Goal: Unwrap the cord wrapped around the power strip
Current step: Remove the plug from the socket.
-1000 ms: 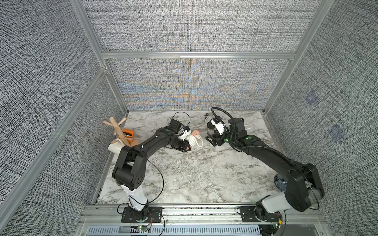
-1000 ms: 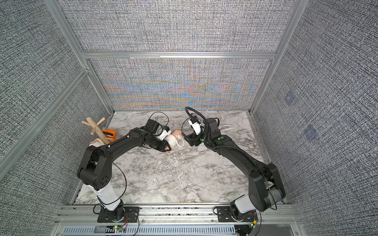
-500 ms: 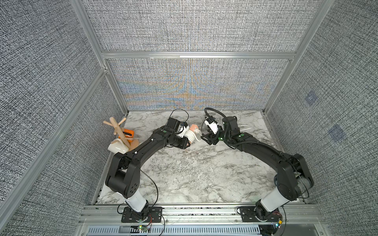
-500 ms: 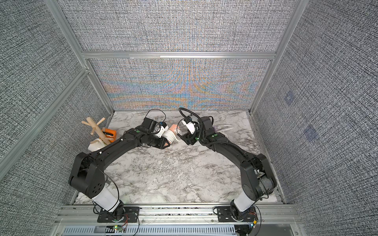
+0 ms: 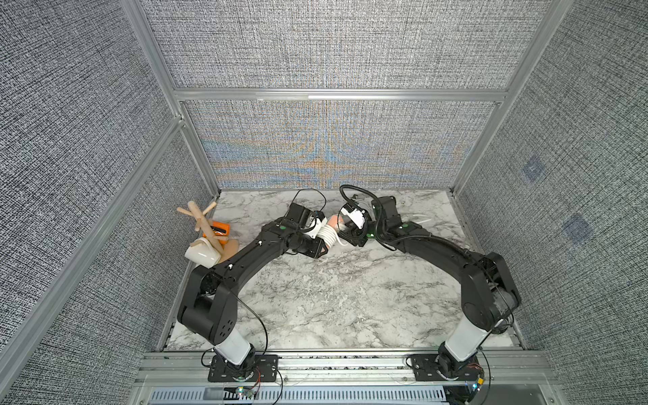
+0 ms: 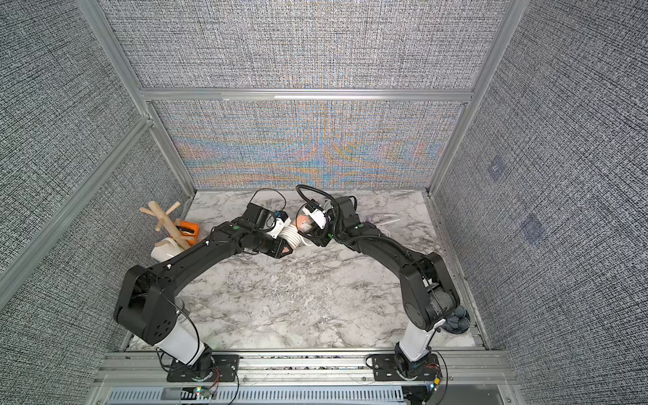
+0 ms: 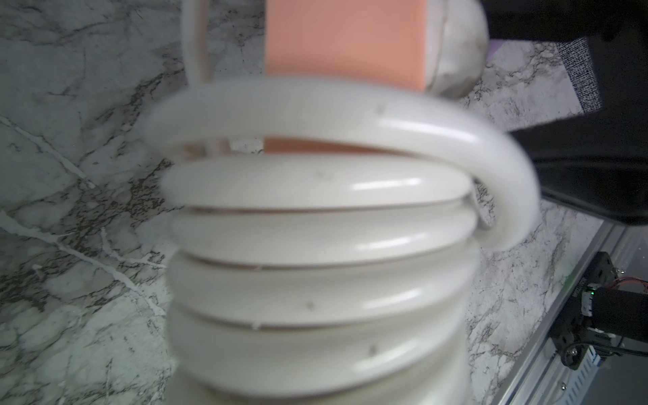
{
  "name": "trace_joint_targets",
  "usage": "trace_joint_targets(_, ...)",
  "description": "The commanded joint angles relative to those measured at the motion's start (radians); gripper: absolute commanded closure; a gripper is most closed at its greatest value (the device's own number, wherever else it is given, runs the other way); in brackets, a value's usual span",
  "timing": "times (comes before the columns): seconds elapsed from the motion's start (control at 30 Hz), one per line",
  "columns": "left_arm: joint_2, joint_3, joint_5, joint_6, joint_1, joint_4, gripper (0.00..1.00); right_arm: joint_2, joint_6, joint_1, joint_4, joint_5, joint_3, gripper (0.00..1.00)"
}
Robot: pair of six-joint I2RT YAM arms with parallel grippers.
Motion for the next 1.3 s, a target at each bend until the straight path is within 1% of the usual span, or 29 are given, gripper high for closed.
trace_joint_targets(0.0, -0.013, 0.004, 0.027, 0.025, 0.0, 0.046, 0.99, 0.011, -0.051, 0.004, -0.025, -0.04, 0.014, 0.53)
trace_joint_targets(0.2, 0.002, 0.012, 0.033, 0.035, -0.003, 0.034, 1.0, 0.008, -0.042, 0.006, -0.012, -0.033, 0.012, 0.76)
trace_joint_targets(0.27, -0.001, 0.012, 0.033, 0.037, -0.003, 0.033, 1.0, 0.003, -0.042, 0.006, -0.001, -0.027, 0.006, 0.86)
trace_joint_targets(0.3, -0.002, 0.014, 0.033, 0.036, -0.003, 0.035, 1.0, 0.0, -0.043, 0.006, 0.003, -0.026, 0.002, 0.87)
trace_joint_targets(0.4, 0.004, 0.019, 0.017, 0.025, -0.003, 0.039, 1.0, -0.006, -0.038, 0.008, -0.004, -0.023, 0.005, 0.99)
trace_joint_targets(0.6, 0.066, 0.065, -0.063, -0.069, -0.003, 0.035, 1.0, -0.07, -0.007, 0.007, 0.082, -0.002, -0.074, 1.0)
trace_joint_targets(0.7, 0.1, 0.082, -0.139, -0.115, -0.003, 0.037, 1.0, -0.111, 0.013, 0.003, 0.158, -0.001, -0.132, 1.0)
trace_joint_targets(0.77, 0.129, 0.115, -0.229, -0.144, -0.003, -0.008, 1.0, -0.13, 0.043, -0.009, 0.201, -0.007, -0.16, 1.0)
trace_joint_targets(0.83, 0.153, 0.151, -0.293, -0.159, -0.003, -0.059, 1.0, -0.131, 0.053, -0.02, 0.202, -0.024, -0.158, 1.0)
trace_joint_targets(0.9, 0.155, 0.16, -0.32, -0.18, -0.003, -0.068, 1.0, -0.129, 0.049, -0.022, 0.168, -0.023, -0.142, 1.0)
trace_joint_targets(0.93, 0.155, 0.159, -0.324, -0.189, -0.003, -0.064, 1.0, -0.13, 0.047, -0.021, 0.154, -0.011, -0.134, 1.0)
trace_joint_targets(1.0, 0.159, 0.162, -0.32, -0.202, -0.003, -0.061, 1.0, -0.135, 0.041, -0.007, 0.116, 0.06, -0.12, 1.0)
trace_joint_targets(1.07, 0.154, 0.15, -0.276, -0.202, -0.003, -0.032, 1.0, -0.147, 0.022, 0.007, 0.1, 0.099, -0.121, 1.0)
trace_joint_targets(1.2, 0.095, 0.074, -0.16, -0.191, -0.003, 0.099, 1.0, -0.162, 0.052, 0.0, 0.111, 0.048, -0.135, 1.0)
trace_joint_targets(1.27, 0.051, 0.033, -0.101, -0.186, -0.003, 0.17, 1.0, -0.155, 0.094, -0.003, 0.098, 0.027, -0.121, 1.0)
